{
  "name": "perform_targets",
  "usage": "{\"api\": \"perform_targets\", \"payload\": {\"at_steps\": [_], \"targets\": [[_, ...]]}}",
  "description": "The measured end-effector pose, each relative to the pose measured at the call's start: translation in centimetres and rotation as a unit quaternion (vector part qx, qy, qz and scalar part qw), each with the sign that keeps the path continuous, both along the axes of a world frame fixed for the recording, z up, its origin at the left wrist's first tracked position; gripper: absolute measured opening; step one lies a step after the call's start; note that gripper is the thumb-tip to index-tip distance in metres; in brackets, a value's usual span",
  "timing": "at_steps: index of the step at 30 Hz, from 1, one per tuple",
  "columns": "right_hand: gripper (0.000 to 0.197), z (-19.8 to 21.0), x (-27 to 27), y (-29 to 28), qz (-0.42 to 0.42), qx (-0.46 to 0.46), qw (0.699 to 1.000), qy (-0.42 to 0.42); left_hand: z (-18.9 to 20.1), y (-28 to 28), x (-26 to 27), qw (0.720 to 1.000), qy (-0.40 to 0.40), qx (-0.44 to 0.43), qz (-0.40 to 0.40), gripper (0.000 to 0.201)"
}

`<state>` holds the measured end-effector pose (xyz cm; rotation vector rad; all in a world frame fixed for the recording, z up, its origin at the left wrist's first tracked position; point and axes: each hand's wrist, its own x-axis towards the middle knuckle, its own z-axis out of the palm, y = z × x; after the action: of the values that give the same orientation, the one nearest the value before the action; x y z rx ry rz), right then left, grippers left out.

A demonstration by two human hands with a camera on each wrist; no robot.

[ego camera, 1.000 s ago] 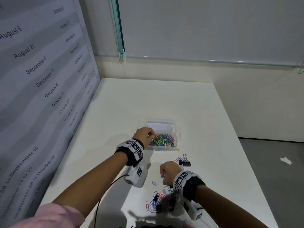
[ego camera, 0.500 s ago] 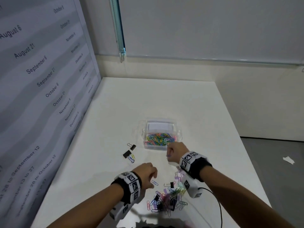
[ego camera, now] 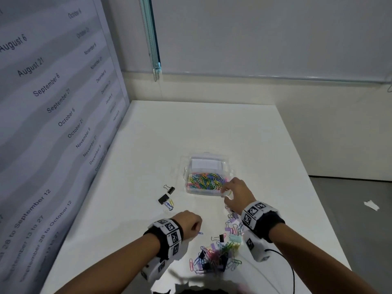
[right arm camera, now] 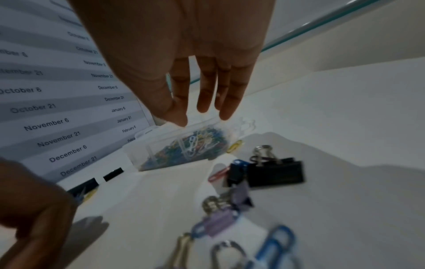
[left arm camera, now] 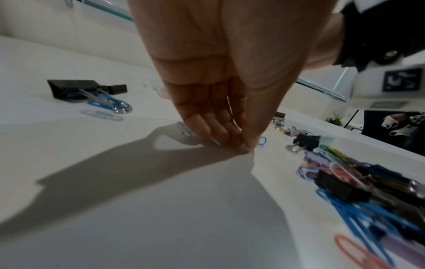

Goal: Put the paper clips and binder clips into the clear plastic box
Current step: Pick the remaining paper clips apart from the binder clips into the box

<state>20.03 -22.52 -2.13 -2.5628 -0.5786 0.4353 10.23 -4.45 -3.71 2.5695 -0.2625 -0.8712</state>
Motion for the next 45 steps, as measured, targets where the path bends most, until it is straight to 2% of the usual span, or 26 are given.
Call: {"api": "perform_targets", "payload": {"at_steps": [3, 8, 13, 15, 18, 21, 23, 26, 29, 33, 35, 38, 41, 45], "targets": [[0.016, 0.1, -0.6, -2.2, -0.019, -0.012, 1.000, 0.006, 0.8, 0.1, 1.2, 0.999, -0.039, -0.001, 0.035, 0.016], [0.018, -0.1, -2.4, -5.5, 0.012, -0.022, 0.990, 0.141, 3.6, 0.6, 5.0, 0.980, -0.137, -0.047, 0.139, 0.017], [0.026, -1.0, -5.0, -6.7, 0.025, -0.009, 0.989, 0.148, 4.7, 0.9, 6.6, 0.965, -0.170, -0.064, 0.190, 0.023], [0.032, -1.9, -5.9, -6.8, 0.041, -0.014, 0.990, 0.136, 4.1, 0.3, 5.5, 0.973, -0.146, -0.056, 0.167, 0.028], [0.033, -3.5, -7.0, -7.0, 0.037, -0.009, 0.992, 0.117, 2.8, -1.2, 2.8, 0.995, -0.060, -0.045, 0.073, 0.035], [0.025, -3.8, -7.2, -7.0, 0.011, 0.000, 0.996, 0.084, 1.5, -2.8, -0.2, 0.999, 0.015, -0.049, -0.013, 0.063], [0.024, -3.9, -7.0, -7.3, -0.022, -0.008, 0.998, 0.066, 0.6, -3.5, -1.7, 0.996, 0.026, -0.058, -0.059, 0.078], [0.028, -3.7, -7.1, -7.6, -0.043, -0.008, 0.997, 0.060, -0.9, -3.6, -3.0, 0.989, 0.000, -0.047, -0.140, 0.089], [0.031, -3.3, -7.8, -7.5, -0.013, 0.008, 0.998, 0.062, -1.7, -3.4, -3.7, 0.986, -0.029, -0.020, -0.166, 0.081], [0.032, -2.6, -8.7, -6.9, 0.046, 0.020, 0.995, 0.080, -1.9, -3.0, -4.0, 0.991, -0.073, -0.033, -0.107, 0.042], [0.035, -2.2, -9.1, -6.4, 0.075, 0.028, 0.993, 0.092, -1.7, -2.7, -3.7, 0.992, -0.095, -0.037, -0.074, 0.032], [0.047, -2.1, -9.6, -5.1, 0.141, 0.004, 0.983, 0.121, -1.8, -2.0, -3.0, 0.993, -0.112, -0.030, -0.018, 0.032], [0.041, -2.2, -9.5, -3.5, 0.186, -0.039, 0.975, 0.115, -1.7, -1.0, -2.3, 0.993, -0.115, -0.015, 0.030, 0.038], [0.023, -1.8, -8.4, -2.0, 0.120, -0.020, 0.988, 0.098, -1.0, -0.2, -2.4, 0.989, -0.133, 0.025, 0.055, 0.053]]}}
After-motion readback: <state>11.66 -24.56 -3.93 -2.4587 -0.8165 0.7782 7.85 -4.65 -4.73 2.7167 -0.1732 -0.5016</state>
